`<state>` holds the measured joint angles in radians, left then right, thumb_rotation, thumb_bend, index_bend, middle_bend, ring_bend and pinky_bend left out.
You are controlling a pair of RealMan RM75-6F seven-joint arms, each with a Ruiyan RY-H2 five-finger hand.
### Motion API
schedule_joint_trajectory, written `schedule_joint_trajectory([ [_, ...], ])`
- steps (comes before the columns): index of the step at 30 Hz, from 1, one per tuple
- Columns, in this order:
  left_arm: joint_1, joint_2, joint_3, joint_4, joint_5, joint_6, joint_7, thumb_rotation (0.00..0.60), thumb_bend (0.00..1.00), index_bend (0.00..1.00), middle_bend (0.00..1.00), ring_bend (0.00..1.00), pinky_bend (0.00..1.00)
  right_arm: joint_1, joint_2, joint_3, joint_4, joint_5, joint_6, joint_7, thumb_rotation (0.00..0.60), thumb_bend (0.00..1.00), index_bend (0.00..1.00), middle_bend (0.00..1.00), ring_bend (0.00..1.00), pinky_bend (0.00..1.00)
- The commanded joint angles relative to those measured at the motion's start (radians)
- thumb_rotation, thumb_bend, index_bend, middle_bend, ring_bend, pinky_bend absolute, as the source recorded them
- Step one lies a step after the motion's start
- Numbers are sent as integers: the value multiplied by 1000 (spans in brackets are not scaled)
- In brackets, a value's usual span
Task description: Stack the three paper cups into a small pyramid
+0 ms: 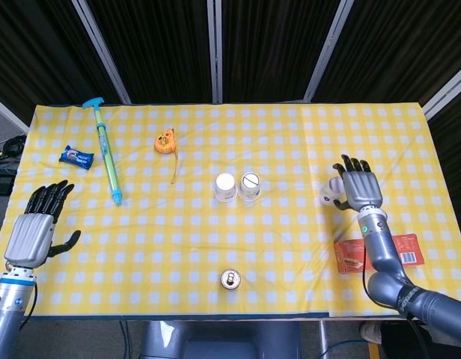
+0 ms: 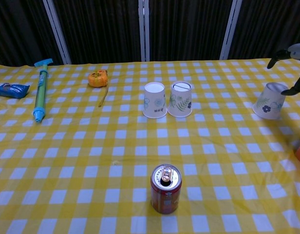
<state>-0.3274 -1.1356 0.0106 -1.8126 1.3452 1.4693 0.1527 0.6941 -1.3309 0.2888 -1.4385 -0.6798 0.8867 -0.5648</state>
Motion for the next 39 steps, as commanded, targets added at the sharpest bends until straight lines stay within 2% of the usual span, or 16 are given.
schedule_joint_trajectory([
  [1, 6, 2, -5, -5, 10, -6, -1, 600, 336, 0, 0, 0, 0, 38, -16, -20, 58, 66, -31, -39, 600, 179, 232, 0, 0, 0],
  [9, 15, 1, -21, -4, 14, -31, 2, 600, 336, 0, 0, 0, 0, 62, -35, -48, 97, 105, -40, -38, 600, 186, 245, 0, 0, 0],
  [16, 24, -1, -40, 0, 14, -46, -1, 600, 335, 0, 0, 0, 0, 77, -62, -75, 134, 111, -51, -27, 600, 231, 271, 4, 0, 0],
  [22, 29, 0, -48, 2, 18, -57, -4, 600, 336, 0, 0, 0, 0, 82, -86, -77, 159, 72, -26, 0, 600, 341, 398, 77, 0, 0],
  [26, 31, 0, -55, 5, 16, -67, -7, 600, 335, 0, 0, 0, 0, 83, -88, -70, 153, 41, -8, 26, 600, 349, 427, 103, 0, 0],
  [33, 34, -4, -67, 11, 9, -82, -2, 600, 336, 0, 0, 0, 0, 94, -20, -18, -24, -77, 70, 73, 600, 346, 426, 105, 0, 0],
  [37, 35, -5, -74, 12, 7, -87, -1, 600, 336, 0, 0, 0, 0, 124, 13, 18, -146, -117, 124, 41, 600, 346, 426, 107, 0, 0],
  [39, 35, -6, -76, 11, 7, -90, -1, 600, 335, 0, 0, 0, 0, 146, 22, 31, -197, -103, 137, 4, 600, 346, 426, 107, 0, 0],
])
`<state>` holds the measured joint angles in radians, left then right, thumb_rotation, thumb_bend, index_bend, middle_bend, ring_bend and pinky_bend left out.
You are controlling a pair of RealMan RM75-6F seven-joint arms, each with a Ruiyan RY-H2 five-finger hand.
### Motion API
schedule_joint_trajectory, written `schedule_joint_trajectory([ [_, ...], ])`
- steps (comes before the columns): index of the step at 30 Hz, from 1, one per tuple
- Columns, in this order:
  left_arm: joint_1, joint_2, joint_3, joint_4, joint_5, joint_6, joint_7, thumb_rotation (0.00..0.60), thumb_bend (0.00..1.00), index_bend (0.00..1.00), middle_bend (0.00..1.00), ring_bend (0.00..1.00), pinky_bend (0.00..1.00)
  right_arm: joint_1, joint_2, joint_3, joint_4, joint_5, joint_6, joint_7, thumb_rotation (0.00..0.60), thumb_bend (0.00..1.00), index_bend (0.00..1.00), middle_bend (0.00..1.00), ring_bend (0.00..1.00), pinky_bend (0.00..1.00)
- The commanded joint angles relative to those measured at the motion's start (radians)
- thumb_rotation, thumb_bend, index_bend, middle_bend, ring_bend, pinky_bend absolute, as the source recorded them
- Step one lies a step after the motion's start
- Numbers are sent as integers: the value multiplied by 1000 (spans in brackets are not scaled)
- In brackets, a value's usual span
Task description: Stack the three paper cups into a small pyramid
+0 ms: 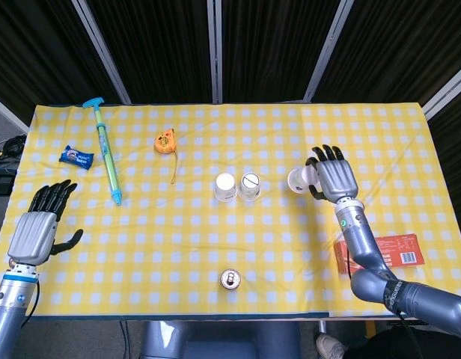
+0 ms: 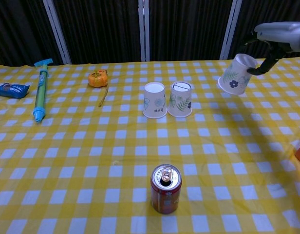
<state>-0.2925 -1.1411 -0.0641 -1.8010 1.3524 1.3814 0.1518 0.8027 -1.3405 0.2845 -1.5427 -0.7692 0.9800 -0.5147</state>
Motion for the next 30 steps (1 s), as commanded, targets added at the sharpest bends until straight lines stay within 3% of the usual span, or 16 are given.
schedule_joint_trajectory([
  [1, 1, 0, -2, 0, 0, -4, 0, 600, 335, 0, 0, 0, 0, 46, 35, 39, -110, 0, 50, -66, 600, 346, 427, 107, 0, 0],
  [11, 6, 5, -8, 1, 3, -15, -14, 600, 336, 0, 0, 0, 0, 137, -24, 72, -167, 70, 84, -144, 600, 345, 440, 114, 0, 0],
  [30, 14, 27, -12, -3, 30, -29, -70, 600, 336, 0, 0, 0, 0, 237, -186, 48, -54, 139, 103, -193, 600, 346, 440, 118, 0, 0],
])
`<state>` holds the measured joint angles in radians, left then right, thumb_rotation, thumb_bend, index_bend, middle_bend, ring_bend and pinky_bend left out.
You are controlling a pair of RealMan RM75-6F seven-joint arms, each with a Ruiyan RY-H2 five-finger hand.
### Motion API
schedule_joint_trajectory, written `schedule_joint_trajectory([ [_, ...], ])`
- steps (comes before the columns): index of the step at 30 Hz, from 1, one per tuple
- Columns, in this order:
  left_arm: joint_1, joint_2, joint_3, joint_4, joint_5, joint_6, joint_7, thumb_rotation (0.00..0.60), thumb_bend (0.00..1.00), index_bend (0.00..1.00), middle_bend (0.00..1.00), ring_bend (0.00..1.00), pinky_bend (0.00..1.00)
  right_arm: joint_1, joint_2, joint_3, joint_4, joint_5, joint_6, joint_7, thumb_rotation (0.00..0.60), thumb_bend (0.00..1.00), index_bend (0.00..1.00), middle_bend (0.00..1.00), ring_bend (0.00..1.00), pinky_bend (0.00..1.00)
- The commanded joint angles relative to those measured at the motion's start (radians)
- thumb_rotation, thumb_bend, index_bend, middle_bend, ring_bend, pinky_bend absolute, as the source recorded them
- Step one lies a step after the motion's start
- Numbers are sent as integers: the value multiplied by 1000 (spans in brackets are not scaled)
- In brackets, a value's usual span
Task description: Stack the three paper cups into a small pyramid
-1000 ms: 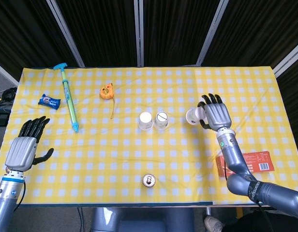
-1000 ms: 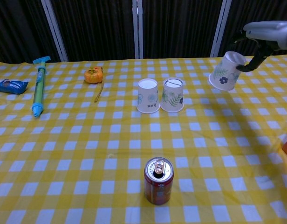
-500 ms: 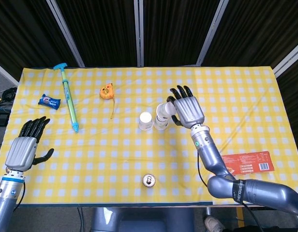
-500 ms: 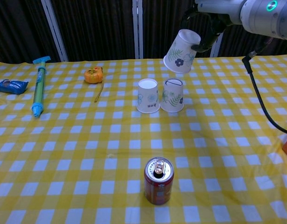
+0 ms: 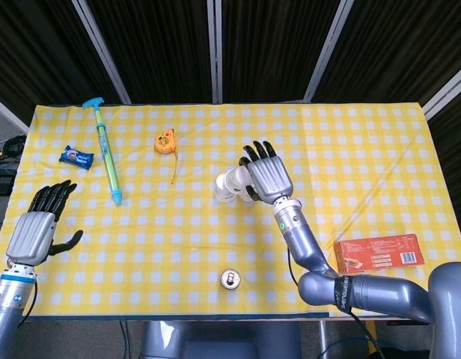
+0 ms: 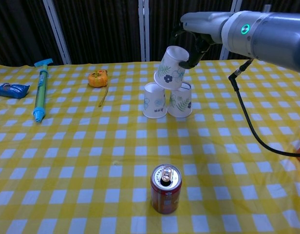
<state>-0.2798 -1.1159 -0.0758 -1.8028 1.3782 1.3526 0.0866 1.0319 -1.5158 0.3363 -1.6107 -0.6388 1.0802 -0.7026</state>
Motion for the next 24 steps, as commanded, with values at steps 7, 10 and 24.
schedule_joint_trajectory([
  [7, 3, 9, -2, -2, 6, -9, -15, 600, 336, 0, 0, 0, 0, 16, -37, -10, 69, 44, -2, -6, 600, 345, 439, 121, 0, 0],
  [10, 4, 10, -4, -1, 5, -10, -17, 600, 336, 0, 0, 0, 0, 17, -41, -15, 79, 44, -3, -4, 600, 345, 438, 121, 0, 0],
  [24, 4, 10, -12, 4, -3, -21, -20, 600, 336, 0, 0, 0, 0, 19, -47, -14, 76, 8, 2, 20, 600, 244, 181, 29, 0, 0],
])
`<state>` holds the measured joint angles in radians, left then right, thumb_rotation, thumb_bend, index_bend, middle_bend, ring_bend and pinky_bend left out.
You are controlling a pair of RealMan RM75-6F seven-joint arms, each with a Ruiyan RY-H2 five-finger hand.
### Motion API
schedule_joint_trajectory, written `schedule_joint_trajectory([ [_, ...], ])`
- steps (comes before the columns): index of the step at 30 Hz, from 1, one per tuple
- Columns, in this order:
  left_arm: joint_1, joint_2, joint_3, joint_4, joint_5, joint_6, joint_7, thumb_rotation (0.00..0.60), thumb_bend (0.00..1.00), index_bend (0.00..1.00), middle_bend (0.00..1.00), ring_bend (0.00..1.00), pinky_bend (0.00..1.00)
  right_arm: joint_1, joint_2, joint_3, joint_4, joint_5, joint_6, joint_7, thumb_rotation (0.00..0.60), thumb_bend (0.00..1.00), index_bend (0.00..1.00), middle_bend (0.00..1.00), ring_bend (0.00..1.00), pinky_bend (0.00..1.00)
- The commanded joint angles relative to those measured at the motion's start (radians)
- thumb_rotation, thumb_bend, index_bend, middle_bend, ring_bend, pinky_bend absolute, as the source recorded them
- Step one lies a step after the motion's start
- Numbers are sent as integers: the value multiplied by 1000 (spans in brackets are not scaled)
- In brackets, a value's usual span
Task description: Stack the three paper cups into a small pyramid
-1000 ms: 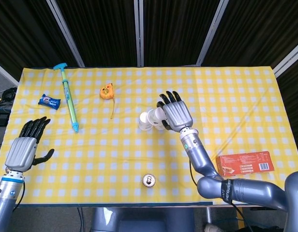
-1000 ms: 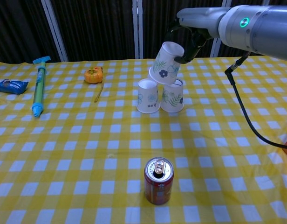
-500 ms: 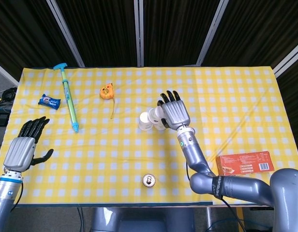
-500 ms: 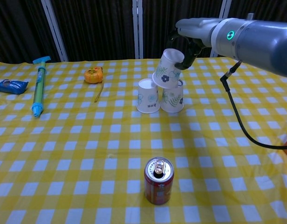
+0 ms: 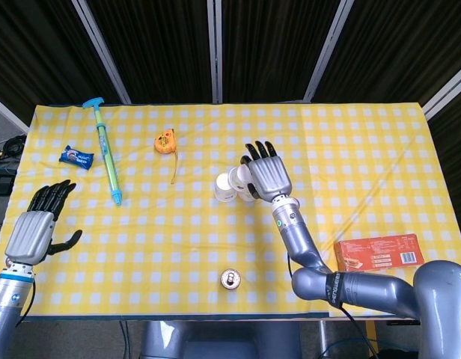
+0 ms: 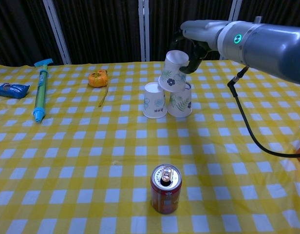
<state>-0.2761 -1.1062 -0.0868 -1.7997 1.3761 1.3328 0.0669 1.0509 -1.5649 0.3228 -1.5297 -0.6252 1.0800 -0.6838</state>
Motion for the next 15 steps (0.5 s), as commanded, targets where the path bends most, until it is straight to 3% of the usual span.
schedule_joint_trajectory([
  [1, 0, 1, -2, 0, -2, -1, -1, 600, 336, 0, 0, 0, 0, 0, 5, 0, -11, -9, 7, 0, 600, 241, 168, 23, 0, 0],
  [11, 2, 2, -5, 2, -3, -1, -1, 600, 337, 0, 0, 0, 0, -13, 32, -8, -58, -17, 30, -10, 600, 228, 115, 0, 0, 0],
  [15, 4, 3, -9, 7, -13, -1, -3, 600, 336, 0, 0, 0, 0, -68, 79, -39, -130, -65, 77, 20, 600, 228, 109, 0, 0, 0],
])
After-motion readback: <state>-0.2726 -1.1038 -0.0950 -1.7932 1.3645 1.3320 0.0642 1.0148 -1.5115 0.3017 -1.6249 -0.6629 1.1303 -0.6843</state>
